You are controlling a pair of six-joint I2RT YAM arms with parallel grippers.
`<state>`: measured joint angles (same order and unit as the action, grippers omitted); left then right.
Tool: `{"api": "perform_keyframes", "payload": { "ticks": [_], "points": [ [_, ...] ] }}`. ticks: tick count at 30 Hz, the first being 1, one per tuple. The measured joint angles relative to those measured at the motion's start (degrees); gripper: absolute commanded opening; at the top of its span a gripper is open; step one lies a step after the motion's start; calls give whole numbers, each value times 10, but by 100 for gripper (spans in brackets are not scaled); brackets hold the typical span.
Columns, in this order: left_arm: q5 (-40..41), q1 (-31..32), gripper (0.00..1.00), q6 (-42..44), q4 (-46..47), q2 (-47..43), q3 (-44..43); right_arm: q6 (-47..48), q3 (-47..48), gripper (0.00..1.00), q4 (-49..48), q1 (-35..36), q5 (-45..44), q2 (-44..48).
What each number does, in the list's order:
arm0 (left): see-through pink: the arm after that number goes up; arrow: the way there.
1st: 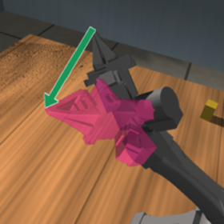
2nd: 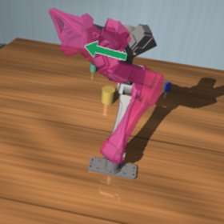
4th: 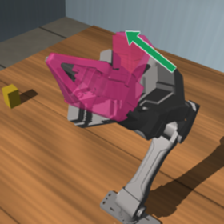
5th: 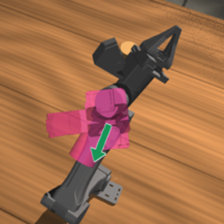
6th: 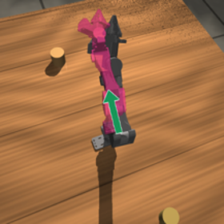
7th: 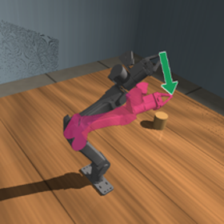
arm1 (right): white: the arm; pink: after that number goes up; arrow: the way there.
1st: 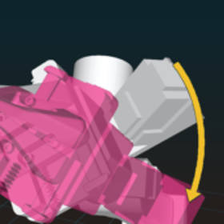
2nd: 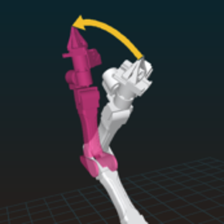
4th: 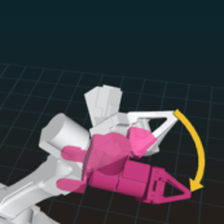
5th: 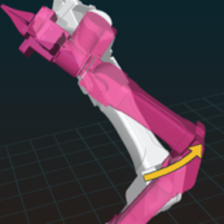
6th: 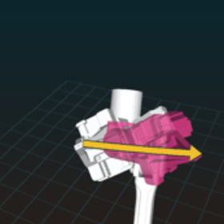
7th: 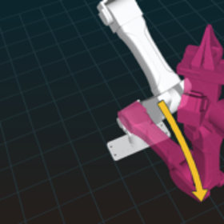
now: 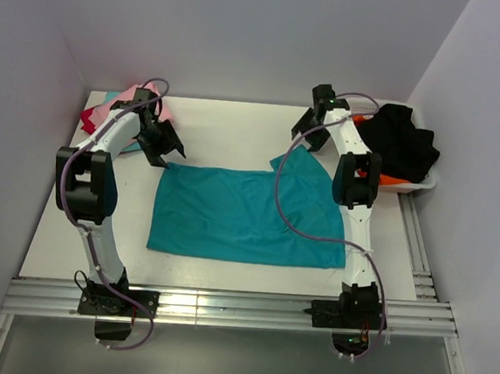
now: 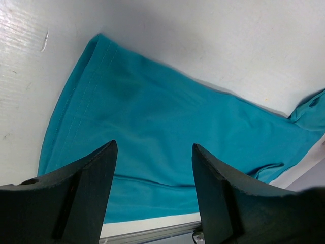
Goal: Fold and stack the t-shirts
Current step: Neatly place the folded tshirt to the corner
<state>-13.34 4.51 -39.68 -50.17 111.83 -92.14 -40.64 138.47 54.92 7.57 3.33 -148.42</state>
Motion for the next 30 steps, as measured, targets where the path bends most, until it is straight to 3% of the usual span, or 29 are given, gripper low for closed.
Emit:
{"api": "perform_keyframes", "payload": {
  "ticks": [6,10,20,30],
  "points": [
    [-7,-1,65,1,2,0,11,-9,-9,40,0,29,-8,0],
    [-12,-2,65,1,13,0,18,-2,-17,0,1,33,-9,2],
    [8,-17,66,10,26,1,36,-4,-43,0,-9,24,-3,15],
    [45,-67,63,12,39,71,-27,3,-86,0,-1,7,-8,42]
  ]
}}
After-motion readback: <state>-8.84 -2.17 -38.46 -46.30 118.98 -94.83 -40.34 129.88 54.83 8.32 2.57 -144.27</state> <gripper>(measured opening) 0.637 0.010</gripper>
